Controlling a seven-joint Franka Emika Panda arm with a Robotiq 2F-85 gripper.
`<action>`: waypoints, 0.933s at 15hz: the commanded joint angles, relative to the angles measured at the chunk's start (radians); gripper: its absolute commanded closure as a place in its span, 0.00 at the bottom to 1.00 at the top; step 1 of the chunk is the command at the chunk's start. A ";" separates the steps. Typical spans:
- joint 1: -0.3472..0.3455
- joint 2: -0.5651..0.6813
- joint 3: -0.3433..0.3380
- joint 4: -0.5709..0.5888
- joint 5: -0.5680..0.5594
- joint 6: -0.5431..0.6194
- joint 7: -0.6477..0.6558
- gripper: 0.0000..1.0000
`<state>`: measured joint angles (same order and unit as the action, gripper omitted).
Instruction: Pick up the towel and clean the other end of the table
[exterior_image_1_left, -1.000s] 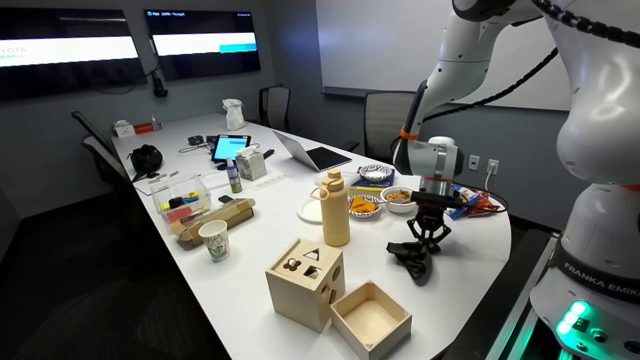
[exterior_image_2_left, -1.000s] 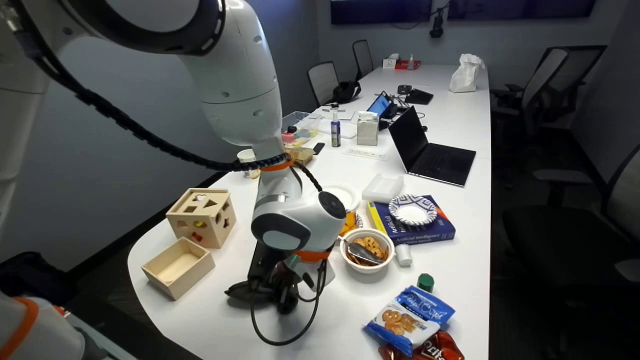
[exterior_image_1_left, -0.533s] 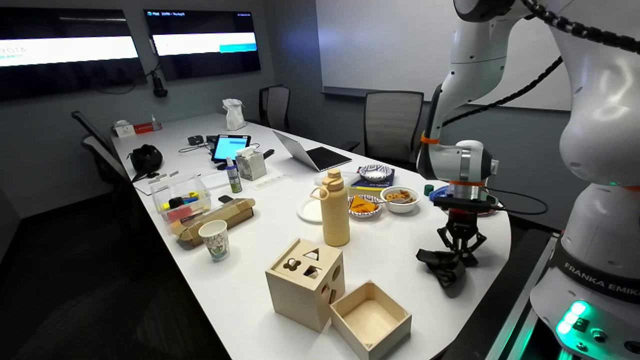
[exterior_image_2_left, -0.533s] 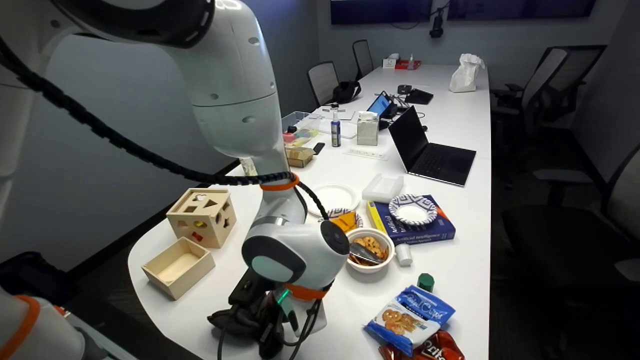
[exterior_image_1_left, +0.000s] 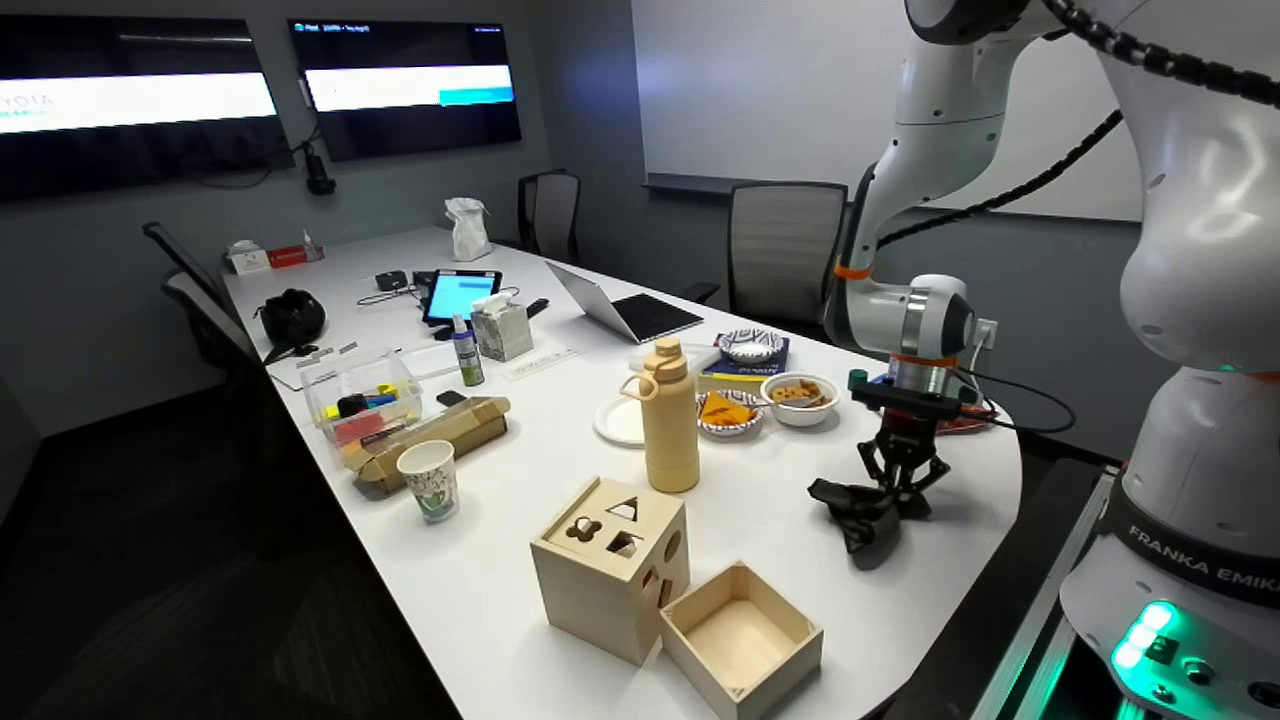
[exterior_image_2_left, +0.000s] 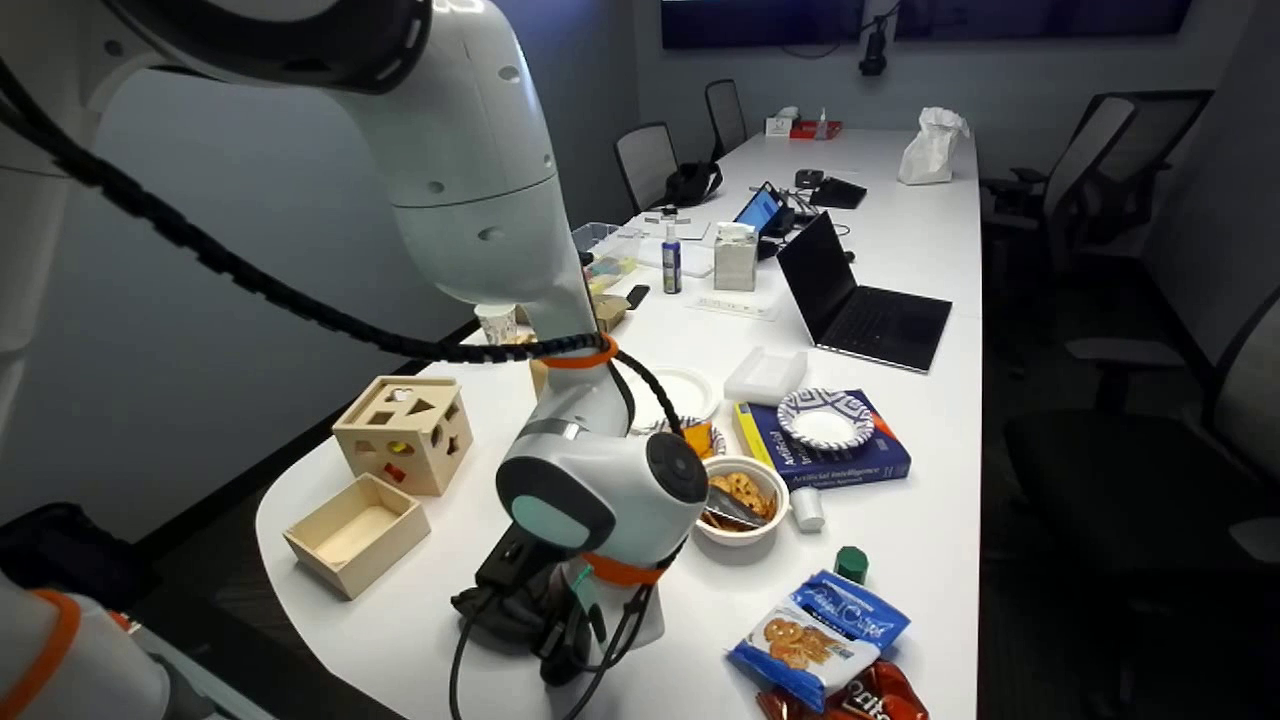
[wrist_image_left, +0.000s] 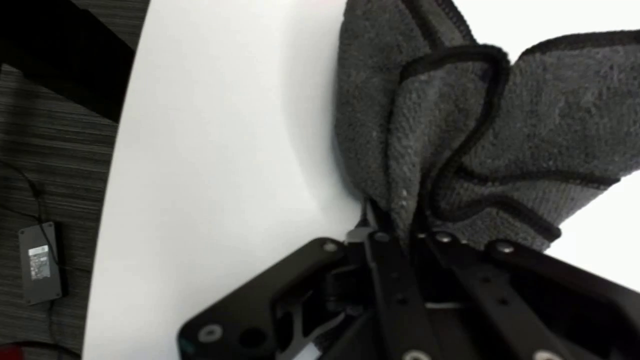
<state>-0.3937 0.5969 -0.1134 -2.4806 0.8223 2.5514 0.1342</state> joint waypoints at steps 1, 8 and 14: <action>0.074 0.071 0.041 0.092 0.032 0.036 -0.022 0.98; 0.200 0.128 0.065 0.160 -0.040 -0.015 -0.005 0.98; 0.189 0.117 0.054 0.100 -0.055 -0.105 -0.066 0.98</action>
<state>-0.2054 0.6420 -0.0579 -2.3694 0.7901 2.4708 0.1012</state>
